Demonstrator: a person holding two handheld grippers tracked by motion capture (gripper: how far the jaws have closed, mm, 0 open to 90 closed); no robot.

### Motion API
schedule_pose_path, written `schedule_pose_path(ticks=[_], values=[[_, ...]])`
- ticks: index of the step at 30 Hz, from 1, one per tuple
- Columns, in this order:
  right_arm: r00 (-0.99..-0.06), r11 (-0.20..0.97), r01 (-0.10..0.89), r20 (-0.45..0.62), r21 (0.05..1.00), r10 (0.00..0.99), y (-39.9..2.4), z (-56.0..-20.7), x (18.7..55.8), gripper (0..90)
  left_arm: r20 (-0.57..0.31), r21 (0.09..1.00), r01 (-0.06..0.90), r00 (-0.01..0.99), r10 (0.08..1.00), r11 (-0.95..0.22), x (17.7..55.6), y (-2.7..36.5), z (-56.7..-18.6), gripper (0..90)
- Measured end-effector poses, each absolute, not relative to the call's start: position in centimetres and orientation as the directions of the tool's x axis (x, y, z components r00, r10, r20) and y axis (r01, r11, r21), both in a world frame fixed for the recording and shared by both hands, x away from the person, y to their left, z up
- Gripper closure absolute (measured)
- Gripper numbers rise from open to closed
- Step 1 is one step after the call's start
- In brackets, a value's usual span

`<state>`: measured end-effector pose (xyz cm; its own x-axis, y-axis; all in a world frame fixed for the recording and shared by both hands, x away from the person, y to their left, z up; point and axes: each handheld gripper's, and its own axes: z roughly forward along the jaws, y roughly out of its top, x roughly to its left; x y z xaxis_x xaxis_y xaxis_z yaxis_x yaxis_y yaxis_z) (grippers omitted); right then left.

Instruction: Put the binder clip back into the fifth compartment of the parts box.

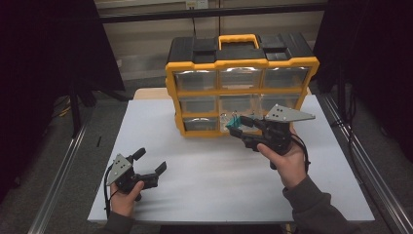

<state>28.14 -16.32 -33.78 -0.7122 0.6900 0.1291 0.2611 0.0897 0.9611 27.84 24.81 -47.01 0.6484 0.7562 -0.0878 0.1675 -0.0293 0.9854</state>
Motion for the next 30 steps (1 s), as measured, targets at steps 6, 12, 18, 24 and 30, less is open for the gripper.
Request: schedule_pose_path(ticks=[6, 12, 18, 24, 30], values=[[-0.705, 0.083, 0.258, 0.129, 0.963, 0.697, -16.5, -33.4, 28.5, 50.5, -0.094, 0.985, 0.172, 0.647, 0.757, -0.024, 27.8, 24.8, -47.0, 3.5], [-0.697, 0.081, 0.255, 0.125, 0.963, 0.706, -16.5, -33.0, 28.9, 50.5, -0.084, 0.985, 0.167, 0.65, 0.755, -0.035, 27.8, 24.8, -47.0, 3.5], [-0.679, 0.079, 0.246, 0.114, 0.966, 0.726, -16.6, -32.4, 29.5, 50.5, -0.086, 0.985, 0.168, 0.65, 0.755, -0.032, 27.9, 24.8, -47.0, 3.5], [-0.661, 0.079, 0.242, 0.104, 0.967, 0.743, -16.7, -32.1, 30.1, 50.5, -0.088, 0.986, 0.167, 0.65, 0.755, -0.029, 27.9, 24.8, -47.0, 3.5], [-0.642, 0.077, 0.246, 0.103, 0.966, 0.76, -16.8, -32.2, 30.8, 50.5, -0.086, 0.986, 0.166, 0.657, 0.749, -0.032, 27.9, 24.8, -47.0, 3.4]])
